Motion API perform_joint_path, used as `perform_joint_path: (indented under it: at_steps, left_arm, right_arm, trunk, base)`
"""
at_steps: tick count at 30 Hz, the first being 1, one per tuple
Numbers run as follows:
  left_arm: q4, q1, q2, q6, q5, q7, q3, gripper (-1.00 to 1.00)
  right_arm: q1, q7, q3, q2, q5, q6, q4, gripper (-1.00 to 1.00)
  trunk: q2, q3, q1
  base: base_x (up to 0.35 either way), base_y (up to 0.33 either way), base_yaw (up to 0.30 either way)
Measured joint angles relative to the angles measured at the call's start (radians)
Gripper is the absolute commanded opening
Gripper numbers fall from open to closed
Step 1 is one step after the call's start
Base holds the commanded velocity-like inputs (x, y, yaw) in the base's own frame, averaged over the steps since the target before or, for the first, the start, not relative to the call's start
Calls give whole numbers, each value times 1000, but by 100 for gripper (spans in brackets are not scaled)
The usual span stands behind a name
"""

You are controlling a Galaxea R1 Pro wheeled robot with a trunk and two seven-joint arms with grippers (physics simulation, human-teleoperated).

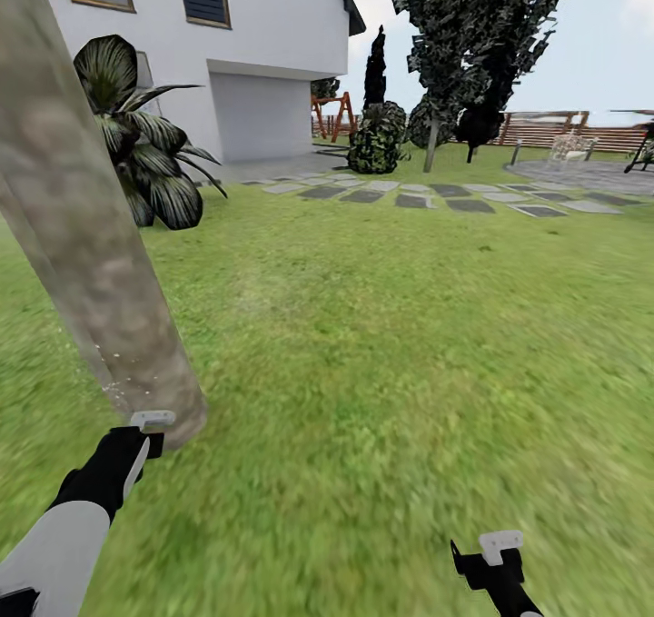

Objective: In the garden, pick up the pesticide atomizer on the floor and spray pesticide onto both trees until each tree trunk is fully covered.

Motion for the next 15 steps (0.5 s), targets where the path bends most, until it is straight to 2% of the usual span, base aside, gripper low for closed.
perform_joint_path:
  at_steps: [15]
  left_arm:
    - [7, 0, 0, 0, 1, -3, 3, -100]
  right_arm:
    - [0, 0, -1, -1, -1, 0, -2, 100]
  trunk:
    - [0, 0, 0]
  base:
    - [139, -268, 276]
